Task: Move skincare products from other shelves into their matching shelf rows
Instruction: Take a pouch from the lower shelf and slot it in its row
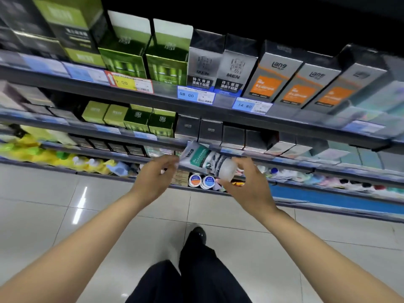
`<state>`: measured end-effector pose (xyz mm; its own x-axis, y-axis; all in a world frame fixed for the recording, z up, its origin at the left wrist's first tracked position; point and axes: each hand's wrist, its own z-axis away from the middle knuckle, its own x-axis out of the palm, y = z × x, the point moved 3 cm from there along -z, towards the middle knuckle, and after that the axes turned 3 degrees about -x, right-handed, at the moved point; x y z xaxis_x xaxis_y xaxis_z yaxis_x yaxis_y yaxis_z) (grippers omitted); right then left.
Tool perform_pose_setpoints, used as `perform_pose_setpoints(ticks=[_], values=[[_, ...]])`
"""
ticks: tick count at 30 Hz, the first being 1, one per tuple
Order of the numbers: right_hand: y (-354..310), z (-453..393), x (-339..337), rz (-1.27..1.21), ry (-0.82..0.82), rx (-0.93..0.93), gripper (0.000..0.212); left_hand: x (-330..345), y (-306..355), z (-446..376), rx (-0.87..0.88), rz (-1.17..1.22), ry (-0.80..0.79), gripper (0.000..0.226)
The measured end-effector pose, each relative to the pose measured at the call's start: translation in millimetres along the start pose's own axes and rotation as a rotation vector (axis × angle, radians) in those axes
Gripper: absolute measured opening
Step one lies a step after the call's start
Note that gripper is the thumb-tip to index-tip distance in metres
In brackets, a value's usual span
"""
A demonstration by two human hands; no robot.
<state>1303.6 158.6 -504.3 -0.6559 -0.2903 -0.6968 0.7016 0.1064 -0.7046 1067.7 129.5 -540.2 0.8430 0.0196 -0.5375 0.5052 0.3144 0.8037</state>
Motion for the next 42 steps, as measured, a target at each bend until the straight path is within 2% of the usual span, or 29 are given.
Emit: perform_pose_setpoints(ticks=[1,3,7,9,12,15,22,24,29,35,42], values=[[-5,9,-1,-0.015,0.004,0.017,0.050,-2,3,9,-0.073,0.123,-0.012,0.018],[-19,28,-4,-0.037,0.038,0.010,0.050,-7,12,26,-0.104,0.253,-0.001,0.007],[-47,71,-9,-0.049,0.149,-0.052,0.050,-30,40,61,-0.005,0.284,0.013,0.017],[-61,92,-13,-0.049,0.201,-0.077,0.049,-43,56,80,0.028,0.386,-0.002,0.022],[-83,126,-27,-0.052,0.301,-0.124,0.047,-56,92,112,0.090,0.560,-0.046,0.015],[-101,159,-50,-0.079,0.389,-0.173,0.047,-62,133,141,0.174,0.628,-0.019,0.015],[-123,204,-139,0.005,0.483,-0.333,0.063,-51,247,200,0.483,0.663,0.029,0.010],[-118,213,-167,0.004,0.502,-0.373,0.066,-39,279,214,0.581,0.622,0.086,0.010],[-93,232,-242,-0.032,0.501,-0.401,0.059,7,348,244,0.780,0.529,0.200,0.010],[-66,242,-314,-0.019,0.488,-0.452,0.056,56,400,255,0.858,0.482,0.221,0.014],[-74,217,-345,-0.128,0.447,-0.527,0.054,65,419,242,0.856,0.397,0.238,0.016]])
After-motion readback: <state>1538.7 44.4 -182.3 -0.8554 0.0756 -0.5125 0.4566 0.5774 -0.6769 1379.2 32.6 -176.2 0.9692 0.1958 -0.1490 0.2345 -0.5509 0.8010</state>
